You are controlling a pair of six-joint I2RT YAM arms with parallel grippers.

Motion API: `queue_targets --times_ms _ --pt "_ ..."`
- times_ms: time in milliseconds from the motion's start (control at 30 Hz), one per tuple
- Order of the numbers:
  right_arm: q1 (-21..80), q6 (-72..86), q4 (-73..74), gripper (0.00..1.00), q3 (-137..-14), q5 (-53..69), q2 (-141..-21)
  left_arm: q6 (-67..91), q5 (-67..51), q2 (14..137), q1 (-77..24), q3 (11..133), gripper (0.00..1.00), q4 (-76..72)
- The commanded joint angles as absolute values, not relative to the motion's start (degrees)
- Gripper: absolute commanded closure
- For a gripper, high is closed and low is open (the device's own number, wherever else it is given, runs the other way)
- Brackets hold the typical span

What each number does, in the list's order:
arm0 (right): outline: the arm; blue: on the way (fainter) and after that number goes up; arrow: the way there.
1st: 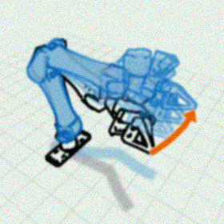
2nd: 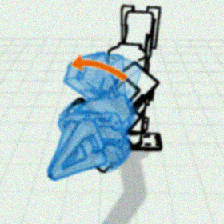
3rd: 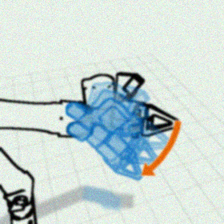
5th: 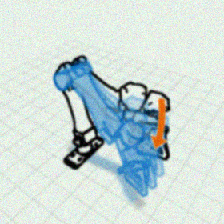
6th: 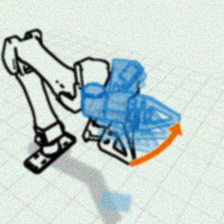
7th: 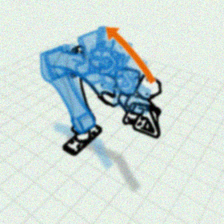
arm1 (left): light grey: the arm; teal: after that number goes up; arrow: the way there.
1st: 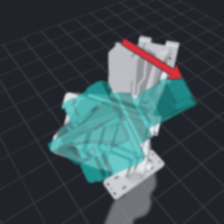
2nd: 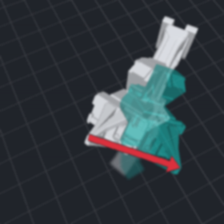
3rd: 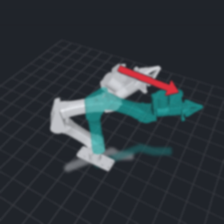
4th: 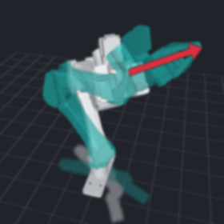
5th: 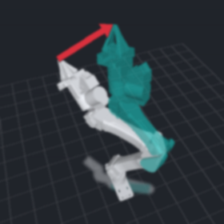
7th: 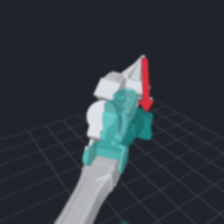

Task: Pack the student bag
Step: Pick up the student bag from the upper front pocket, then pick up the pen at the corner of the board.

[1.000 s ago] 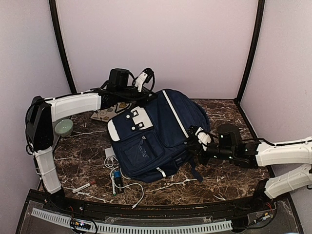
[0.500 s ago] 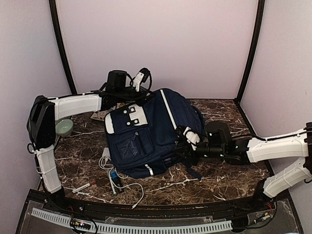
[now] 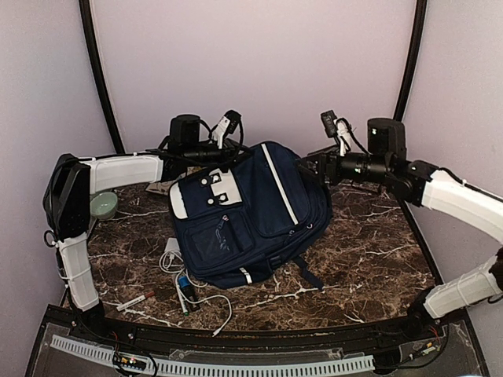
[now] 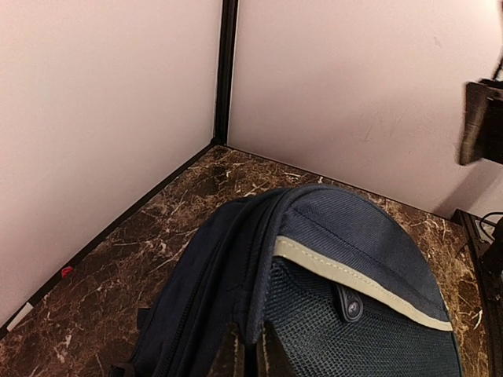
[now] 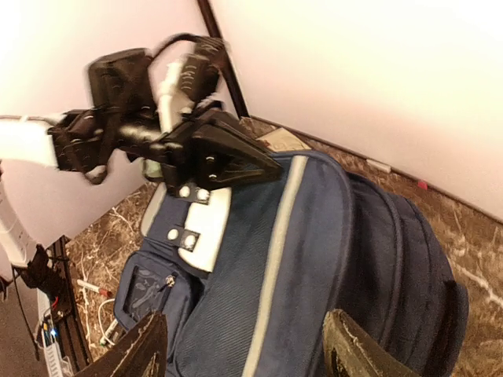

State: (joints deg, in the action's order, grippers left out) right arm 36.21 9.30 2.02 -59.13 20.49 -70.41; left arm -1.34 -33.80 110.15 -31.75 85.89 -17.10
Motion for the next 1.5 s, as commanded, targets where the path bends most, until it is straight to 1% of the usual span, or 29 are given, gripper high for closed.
queue_targets --times_ms 0,133,233,400,433,533,567,600,667,700,733,767,800,833,867,900,1000,1067,1133,1200,1267,1367,1467 --pt "30.9 17.7 15.1 0.34 -70.8 26.0 -83.3 -3.4 -35.3 107.2 -32.6 86.1 1.00 -25.1" --pt "30.8 19.1 10.8 0.39 -73.1 30.1 -88.5 -3.8 -35.0 106.4 -32.7 84.9 1.00 -25.0" --pt "30.8 18.3 11.2 0.44 -74.5 30.9 -90.5 -3.8 -35.1 106.4 -32.8 84.8 1.00 -24.8" --pt "31.4 19.5 8.5 0.65 -72.6 40.7 -92.6 -3.6 -35.0 106.8 -33.0 85.2 1.00 -25.1" --pt "31.9 19.7 7.7 0.67 -72.1 42.1 -92.5 -3.6 -35.0 107.0 -33.0 85.5 1.00 -25.0" --pt "34.3 20.9 3.4 0.70 -70.1 44.2 -92.4 -3.5 -35.3 107.5 -33.3 85.9 1.00 -24.6" --pt "35.1 21.5 2.3 0.72 -69.9 44.3 -92.6 -3.1 -35.6 107.6 -33.4 86.0 1.00 -24.8" --pt "35.6 21.8 2.1 0.79 -70.0 44.4 -93.1 -2.6 -35.9 107.8 -33.5 86.1 1.00 -25.0" --pt "35.4 23.6 2.0 0.97 -70.3 44.1 -93.6 -2.1 -36.3 108.1 -33.9 86.9 1.00 -23.9" --pt "34.9 25.7 1.0 1.00 -69.6 43.0 -92.7 -2.1 -35.6 108.4 -34.1 88.1 0.95 -21.8" --pt "33.9 28.0 -1.0 1.00 -68.4 41.9 -91.9 -2.1 -34.3 108.8 -34.2 89.6 0.77 -19.2" --pt "32.5 31.1 -3.7 1.00 -66.8 41.1 -89.6 -2.2 -32.2 109.2 -34.2 91.7 0.52 -15.3" --pt "30.5 34.9 -7.2 1.00 -63.4 40.0 -87.8 -2.6 -29.7 109.8 -34.2 94.1 0.34 -10.7" --pt "28.4 39.0 -10.5 1.00 -60.8 39.0 -86.0 -3.1 -26.7 110.3 -34.2 96.7 0.26 -6.1" --pt "26.3 42.7 -13.3 1.00 -58.2 37.8 -84.6 -3.7 -23.9 110.8 -34.2 99.4 0.22 -0.9" --pt "24.4 45.6 -15.7 1.00 -55.3 36.5 -83.1 -4.5 -21.7 111.0 -34.3 101.5 0.21 4.1" --pt "20.7 49.8 -19.3 1.00 -50.8 31.1 -79.3 -6.0 -17.1 108.7 -34.9 102.9 0.22 15.6" --pt "19.2 50.4 -19.6 1.00 -48.5 26.9 -77.1 -5.8 -14.6 104.7 -35.7 99.0 0.22 18.5" --pt "18.0 52.2 -21.7 1.00 -45.8 23.3 -74.9 -5.7 -12.7 99.8 -38.0 92.5 0.22 20.6" --pt "17.2 55.2 -24.6 1.00 -42.7 20.4 -73.0 -5.6 -10.8 95.1 -40.3 87.1 0.25 22.9" --pt "17.1 57.6 -27.3 1.00 -40.0 18.0 -71.4 -5.9 -10.4 92.0 -42.8 82.3 0.32 25.7" --pt "17.2 60.1 -28.7 1.00 -36.6 15.7 -68.7 -5.9 -9.6 89.4 -45.8 74.4 0.46 29.0" --pt "17.7 62.1 -28.8 1.00 -33.2 13.5 -65.5 -3.9 -9.5 88.6 -46.8 67.1 0.57 28.2"
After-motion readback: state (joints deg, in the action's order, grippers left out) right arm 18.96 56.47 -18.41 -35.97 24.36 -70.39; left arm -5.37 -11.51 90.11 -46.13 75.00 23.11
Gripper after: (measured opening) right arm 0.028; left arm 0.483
